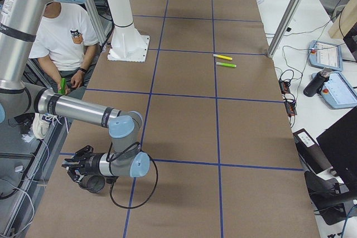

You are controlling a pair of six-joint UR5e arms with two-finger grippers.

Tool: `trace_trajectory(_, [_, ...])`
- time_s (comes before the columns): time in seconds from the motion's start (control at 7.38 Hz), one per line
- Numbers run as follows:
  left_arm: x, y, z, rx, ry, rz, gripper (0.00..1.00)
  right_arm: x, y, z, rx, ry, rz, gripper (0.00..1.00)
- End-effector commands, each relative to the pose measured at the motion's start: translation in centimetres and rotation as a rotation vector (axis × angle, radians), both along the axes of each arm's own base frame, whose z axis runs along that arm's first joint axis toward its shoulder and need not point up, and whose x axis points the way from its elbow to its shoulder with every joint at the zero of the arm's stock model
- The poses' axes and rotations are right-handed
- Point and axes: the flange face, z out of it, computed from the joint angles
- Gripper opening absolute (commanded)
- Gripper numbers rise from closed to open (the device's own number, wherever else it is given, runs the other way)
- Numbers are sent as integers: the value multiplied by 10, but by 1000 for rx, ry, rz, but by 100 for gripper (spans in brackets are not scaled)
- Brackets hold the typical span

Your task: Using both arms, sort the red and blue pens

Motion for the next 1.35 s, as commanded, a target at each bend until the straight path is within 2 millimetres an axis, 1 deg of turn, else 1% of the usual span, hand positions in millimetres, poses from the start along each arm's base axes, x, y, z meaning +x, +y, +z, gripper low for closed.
trace_trajectory(0.0, [-3,7,-11,16,6,-8,100,-5,4,39,25,-9,48,0])
trace_trajectory(0.14, [-3,10,-15,22,8,-9,100,-6,8,53,28,-13,70,0])
trace_trajectory(0.27, [-4,12,-17,18,11,-14,100,-7,8,57,29,-15,77,0])
trace_trajectory(0.41, [-4,12,-18,19,11,-14,100,-10,5,56,31,-20,106,21])
trace_trajectory(0.54, [-4,13,-17,18,11,-14,100,-12,3,55,34,-26,130,33])
trace_trajectory(0.68, [-5,13,-18,16,11,-16,100,-15,-10,53,56,-32,146,42])
trace_trajectory(0.81, [-6,15,-21,22,12,-18,100,-16,-18,51,66,-33,152,64])
trace_trajectory(0.95, [-6,18,-14,10,10,-16,100,-19,-24,50,74,-43,186,99])
trace_trajectory(1.08, [-7,18,-12,6,9,-18,100,-27,-61,38,128,-68,246,100])
trace_trajectory(1.22, [-8,22,-1,-14,3,-17,100,-33,-100,21,192,-97,298,100])
